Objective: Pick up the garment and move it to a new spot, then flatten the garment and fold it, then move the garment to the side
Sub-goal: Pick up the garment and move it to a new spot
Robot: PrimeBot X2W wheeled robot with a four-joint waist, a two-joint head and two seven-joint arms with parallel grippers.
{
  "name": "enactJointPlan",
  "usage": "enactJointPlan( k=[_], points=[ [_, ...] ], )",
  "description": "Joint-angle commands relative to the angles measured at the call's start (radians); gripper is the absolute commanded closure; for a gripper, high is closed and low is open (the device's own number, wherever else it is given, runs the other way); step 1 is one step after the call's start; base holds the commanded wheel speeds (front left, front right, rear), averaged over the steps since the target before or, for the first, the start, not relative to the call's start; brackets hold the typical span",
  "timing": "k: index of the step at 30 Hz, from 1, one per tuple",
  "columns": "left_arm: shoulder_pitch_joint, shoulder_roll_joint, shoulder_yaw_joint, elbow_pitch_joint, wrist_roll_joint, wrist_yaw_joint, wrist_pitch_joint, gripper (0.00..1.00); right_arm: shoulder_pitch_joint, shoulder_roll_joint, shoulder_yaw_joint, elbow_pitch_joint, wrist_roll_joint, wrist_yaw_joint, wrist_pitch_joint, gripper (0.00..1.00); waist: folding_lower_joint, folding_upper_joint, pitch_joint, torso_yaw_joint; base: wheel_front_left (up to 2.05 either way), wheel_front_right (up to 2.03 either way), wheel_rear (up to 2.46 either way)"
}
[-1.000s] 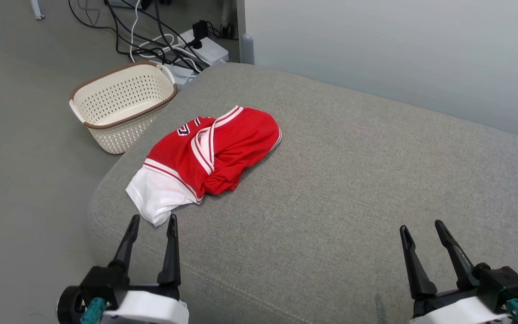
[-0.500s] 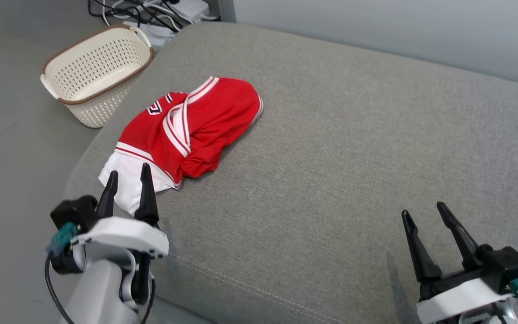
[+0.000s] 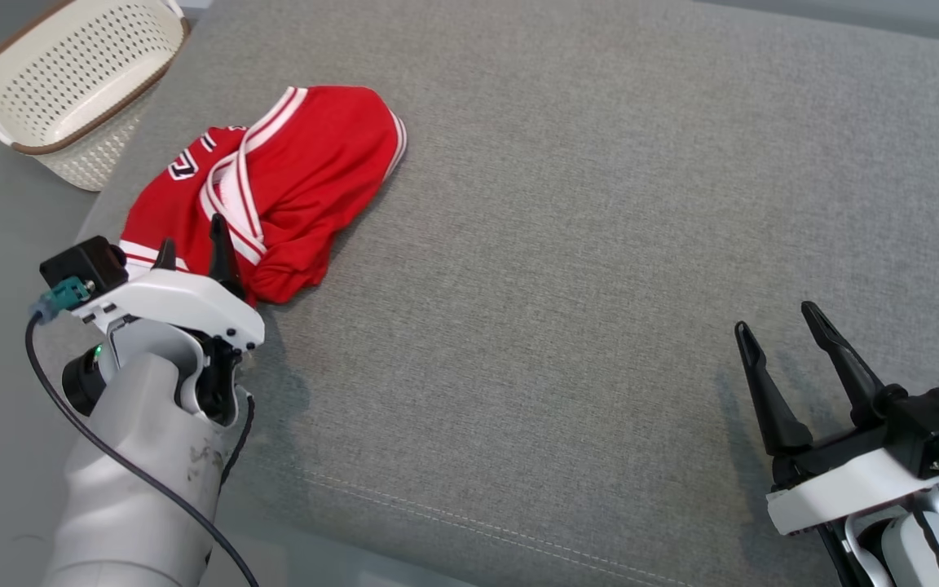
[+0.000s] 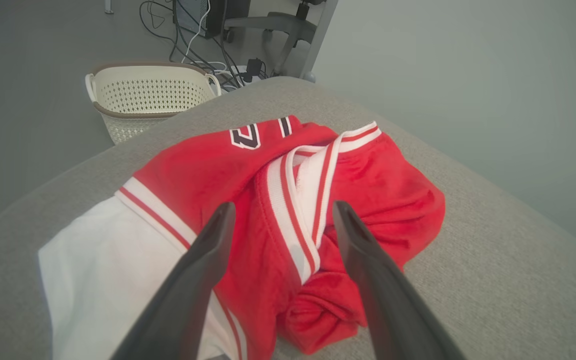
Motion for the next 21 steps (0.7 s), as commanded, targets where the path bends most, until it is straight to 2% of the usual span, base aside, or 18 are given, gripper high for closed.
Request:
enactJointPlan(
  k=[1,8,21],
  points=[
    [-0.058,0.048,0.031,0.025,-0.018,0.0,0.004,0.0,-0.022,-0.013,0.026,-0.023,0.015,0.001,-0.012,0.0,0.0,0.0,0.02,-0.017,0.0,0.0,0.0],
    [-0.156,0.067,0.037,0.169,-0.034,0.005,0.039,0.0,-0.05,-0.04,0.056,-0.024,0.038,0.001,-0.012,0.0,0.0,0.0,0.062,-0.048,0.0,0.0,0.0],
    [-0.211,0.101,0.03,0.229,-0.046,0.003,0.087,0.0,-0.115,-0.078,0.11,-0.018,0.066,0.001,-0.012,0.0,0.0,0.0,0.124,-0.105,0.0,0.0,0.0]
  ],
)
